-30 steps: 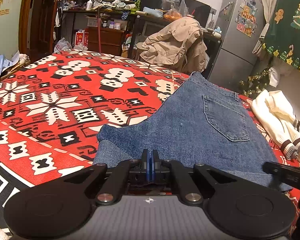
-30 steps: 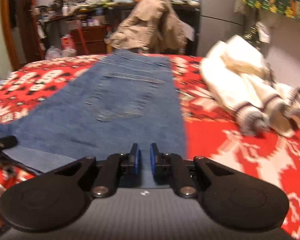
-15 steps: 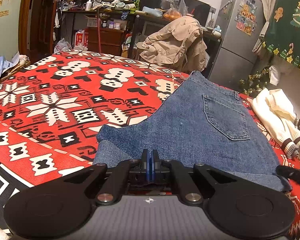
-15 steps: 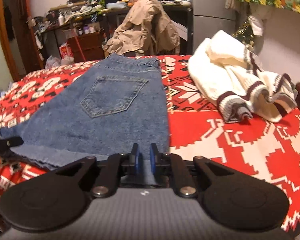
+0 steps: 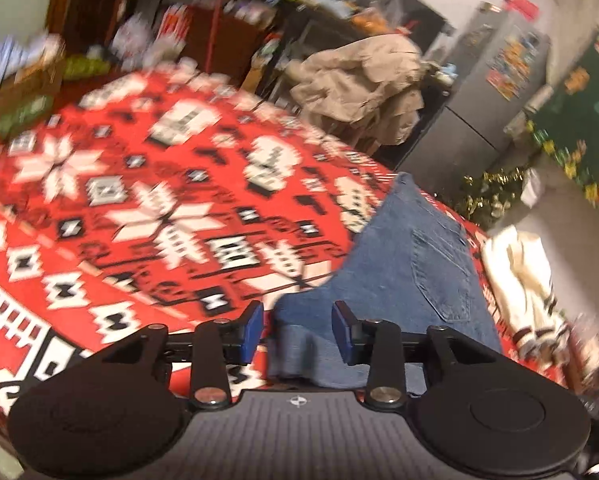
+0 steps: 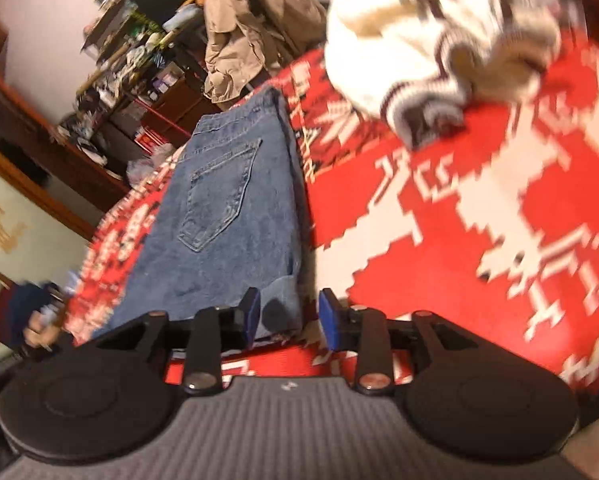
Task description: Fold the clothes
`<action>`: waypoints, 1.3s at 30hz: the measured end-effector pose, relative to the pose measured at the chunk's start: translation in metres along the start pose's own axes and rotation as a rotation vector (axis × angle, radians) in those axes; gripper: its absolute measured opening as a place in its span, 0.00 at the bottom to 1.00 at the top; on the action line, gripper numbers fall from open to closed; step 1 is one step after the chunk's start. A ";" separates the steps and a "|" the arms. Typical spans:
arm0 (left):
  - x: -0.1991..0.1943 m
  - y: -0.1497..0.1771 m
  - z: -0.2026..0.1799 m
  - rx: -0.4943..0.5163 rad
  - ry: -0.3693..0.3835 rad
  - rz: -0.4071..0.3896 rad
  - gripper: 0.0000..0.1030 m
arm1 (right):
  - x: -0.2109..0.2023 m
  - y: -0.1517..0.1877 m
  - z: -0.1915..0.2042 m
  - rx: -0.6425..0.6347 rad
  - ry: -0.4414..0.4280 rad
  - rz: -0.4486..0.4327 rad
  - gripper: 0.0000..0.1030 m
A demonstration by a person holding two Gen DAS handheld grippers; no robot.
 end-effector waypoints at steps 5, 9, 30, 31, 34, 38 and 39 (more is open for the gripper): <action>0.012 -0.005 0.029 -0.154 0.020 0.096 0.37 | 0.010 0.005 -0.010 0.165 -0.108 0.051 0.40; 0.022 0.005 0.027 -0.190 0.056 0.167 0.37 | 0.021 0.004 -0.001 0.211 -0.139 0.070 0.48; 0.042 0.015 0.006 -0.117 0.016 0.225 0.12 | 0.033 -0.005 0.014 0.095 -0.027 0.106 0.16; 0.040 0.013 0.006 -0.142 0.022 0.231 0.11 | 0.031 -0.006 0.015 0.099 -0.035 0.104 0.16; 0.026 0.002 0.002 -0.193 0.071 0.201 0.09 | 0.025 -0.009 0.017 0.111 -0.056 0.100 0.15; -0.004 -0.002 -0.016 -0.140 0.105 0.168 0.08 | 0.018 -0.012 0.020 0.127 -0.084 0.094 0.15; -0.012 -0.002 -0.021 -0.125 0.110 0.164 0.08 | 0.012 -0.012 0.024 0.104 -0.085 0.097 0.14</action>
Point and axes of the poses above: each gripper's, at about its wrist camera, not at the fingertips, and x roughly the way its jaws point, z to its left, y to its underside, the point moved 10 cm from there along x, roughly the way its jaws point, and after that the axes turned 11 degrees about -x, right-handed, at the moved point
